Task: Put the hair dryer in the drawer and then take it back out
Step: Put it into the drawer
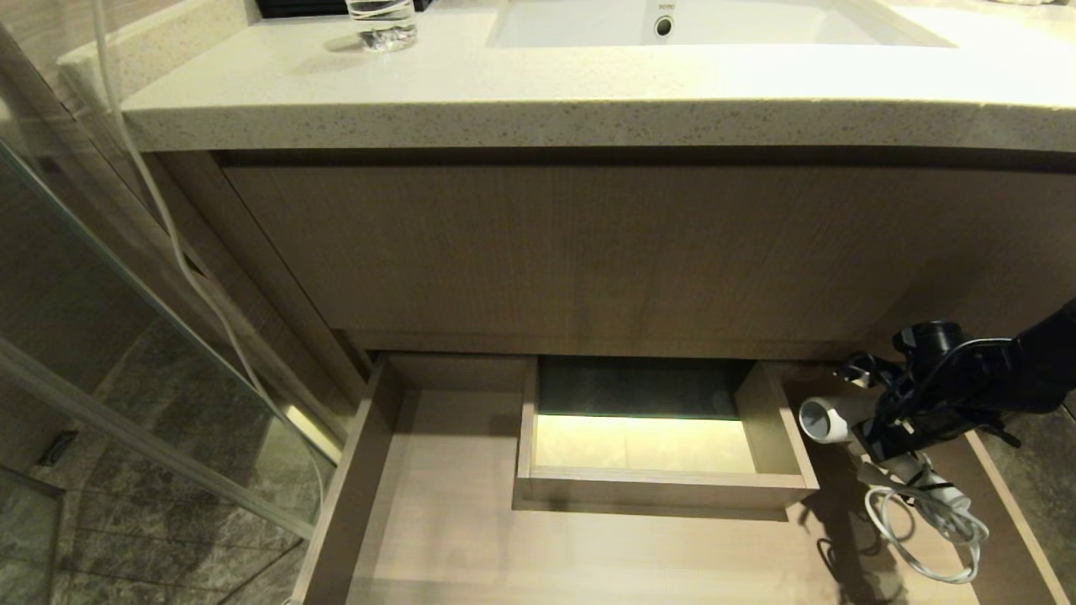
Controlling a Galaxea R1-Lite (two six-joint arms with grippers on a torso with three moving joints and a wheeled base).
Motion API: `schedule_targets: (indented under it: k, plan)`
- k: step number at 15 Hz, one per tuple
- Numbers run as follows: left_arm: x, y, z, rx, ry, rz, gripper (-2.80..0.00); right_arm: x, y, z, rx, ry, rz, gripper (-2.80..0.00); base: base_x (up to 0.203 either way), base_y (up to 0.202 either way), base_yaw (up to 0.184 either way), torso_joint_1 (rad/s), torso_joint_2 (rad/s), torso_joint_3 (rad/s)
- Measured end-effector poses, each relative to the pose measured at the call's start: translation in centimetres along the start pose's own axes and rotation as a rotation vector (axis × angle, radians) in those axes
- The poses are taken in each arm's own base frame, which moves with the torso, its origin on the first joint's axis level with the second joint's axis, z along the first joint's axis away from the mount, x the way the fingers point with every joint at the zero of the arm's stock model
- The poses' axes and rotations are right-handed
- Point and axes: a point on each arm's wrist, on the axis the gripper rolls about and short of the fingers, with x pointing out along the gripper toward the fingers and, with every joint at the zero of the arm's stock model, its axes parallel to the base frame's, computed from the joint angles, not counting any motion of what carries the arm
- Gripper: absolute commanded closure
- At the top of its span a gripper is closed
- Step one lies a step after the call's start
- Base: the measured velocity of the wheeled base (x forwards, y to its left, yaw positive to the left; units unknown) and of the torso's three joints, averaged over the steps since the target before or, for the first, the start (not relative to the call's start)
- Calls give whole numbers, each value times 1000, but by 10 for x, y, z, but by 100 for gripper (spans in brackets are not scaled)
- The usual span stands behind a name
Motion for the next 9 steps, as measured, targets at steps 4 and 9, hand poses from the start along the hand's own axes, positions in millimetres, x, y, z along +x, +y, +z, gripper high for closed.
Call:
schedule_targets:
  k: [4, 9]
  plan:
    - [0, 0, 0, 0, 0, 0, 0, 17, -8, 0, 19, -4, -12, 0, 0, 0, 0, 0, 0, 0]
    - [0, 0, 0, 0, 0, 0, 0, 34, -12, -10, 33, 32, -3, 0, 0, 0, 0, 0, 0, 0]
